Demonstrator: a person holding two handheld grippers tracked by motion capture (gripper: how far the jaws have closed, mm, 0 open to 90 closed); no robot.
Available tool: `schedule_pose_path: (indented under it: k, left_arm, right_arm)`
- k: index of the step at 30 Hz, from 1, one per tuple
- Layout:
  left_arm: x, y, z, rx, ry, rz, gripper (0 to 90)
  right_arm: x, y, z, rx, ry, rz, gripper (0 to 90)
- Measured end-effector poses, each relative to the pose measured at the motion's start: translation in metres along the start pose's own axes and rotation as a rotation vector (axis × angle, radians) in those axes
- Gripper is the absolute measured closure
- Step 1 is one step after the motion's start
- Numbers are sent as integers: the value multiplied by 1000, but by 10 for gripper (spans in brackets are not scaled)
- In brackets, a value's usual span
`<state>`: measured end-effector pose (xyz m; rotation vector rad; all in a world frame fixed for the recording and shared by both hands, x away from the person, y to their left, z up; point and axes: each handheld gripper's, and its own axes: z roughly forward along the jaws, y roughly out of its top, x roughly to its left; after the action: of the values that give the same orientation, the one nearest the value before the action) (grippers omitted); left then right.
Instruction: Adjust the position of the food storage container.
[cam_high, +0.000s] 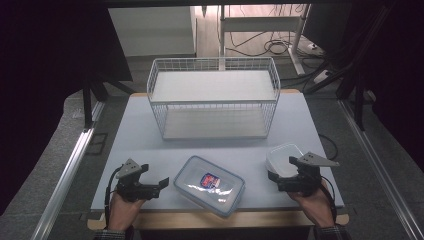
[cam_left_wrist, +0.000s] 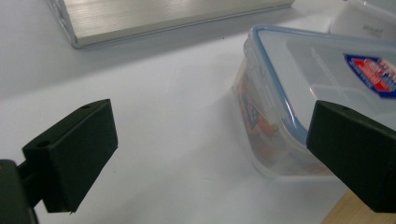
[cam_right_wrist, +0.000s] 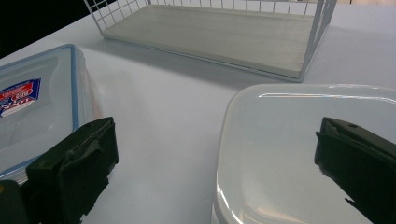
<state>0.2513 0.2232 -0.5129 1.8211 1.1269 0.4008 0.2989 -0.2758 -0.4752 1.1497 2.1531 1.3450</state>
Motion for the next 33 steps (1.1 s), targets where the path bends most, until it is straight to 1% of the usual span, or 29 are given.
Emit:
schedule_pose_path:
  k: [1,3,5,6,8,9,10,11,12,13,14,15,16,17,18,19,20,21,22,23,24,25,26,27,28,29,31,32,33]
  left_arm:
    - [2,-1,1,-2,8,11,20]
    - [6,-4,2,17,14,1,16]
    - [8,-5,2,18,13,-1,33]
    - [10,-6,1,16,-1,-12,39]
    - [10,-6,0,12,-5,-13,42]
    - [11,-5,0,12,-8,-12,54]
    - [10,-4,-1,27,-11,-15,56]
    - [10,-4,-1,27,-11,-15,57]
    - [8,-4,0,41,-1,0,57]
    - [8,-4,0,41,-1,0,57]
    - [6,-3,1,56,7,13,57]
    - [6,-3,1,56,7,13,56]
    - [6,-3,2,62,15,13,56]
    - [5,-2,2,66,20,17,52]
    - [4,-2,2,65,18,14,50]
    - [4,-2,2,65,18,14,50]
    - [5,-2,2,59,17,9,48]
    - [5,-2,2,59,17,9,48]
    - [5,-2,1,51,12,3,49]
    - [5,-2,1,46,6,-5,49]
    - [5,-2,1,47,6,-6,51]
    - [5,-2,1,47,6,-6,52]
    - [5,-2,2,58,11,3,54]
    - [5,-2,2,58,11,3,55]
    - [5,-3,3,66,12,10,55]
    - [4,-3,4,70,14,12,55]
    - [3,-3,4,74,20,15,59]
    - [3,-3,4,72,22,17,61]
    - [4,-3,5,73,21,19,65]
  right_arm:
    - [0,0,0,9,4,-4,5]
    - [2,0,1,25,-7,-19,14]
    - [3,0,1,32,-16,-26,20]
    - [5,-1,2,53,-6,-47,21]
    - [5,-1,2,59,-6,-55,26]
    - [7,-1,3,66,-16,-60,56]
    - [7,0,2,65,-15,-58,78]
    - [8,0,2,64,-13,-63,109]
    - [9,0,1,62,-21,-73,144]
    - [9,0,1,62,-21,-73,144]
    - [11,1,-1,65,-37,-92,269]
    - [12,1,-2,67,-34,-100,343]
    - [12,1,-2,67,-34,-100,343]
    - [16,3,-3,82,-24,-117,552]
    - [18,4,-2,96,-12,-129,634]
    - [18,4,-2,96,-12,-129,634]
    - [21,4,-1,125,-17,-161,802]
    - [21,4,-1,125,-17,-161,802]
    - [21,4,1,142,-1,-174,895]
    - [21,4,1,142,-1,-174,895]
    - [21,6,3,156,6,-178,897]
    - [22,6,4,156,24,-174,898]
    - [23,7,6,163,38,-178,898]
    - [23,7,6,163,38,-178,898]
    - [25,7,9,178,41,-195,898]
    - [27,7,14,201,31,-219,899]
    - [26,7,21,229,-10,-239,899]
    - [20,7,27,250,-38,-227,900]
    - [17,7,29,243,-22,-213,900]
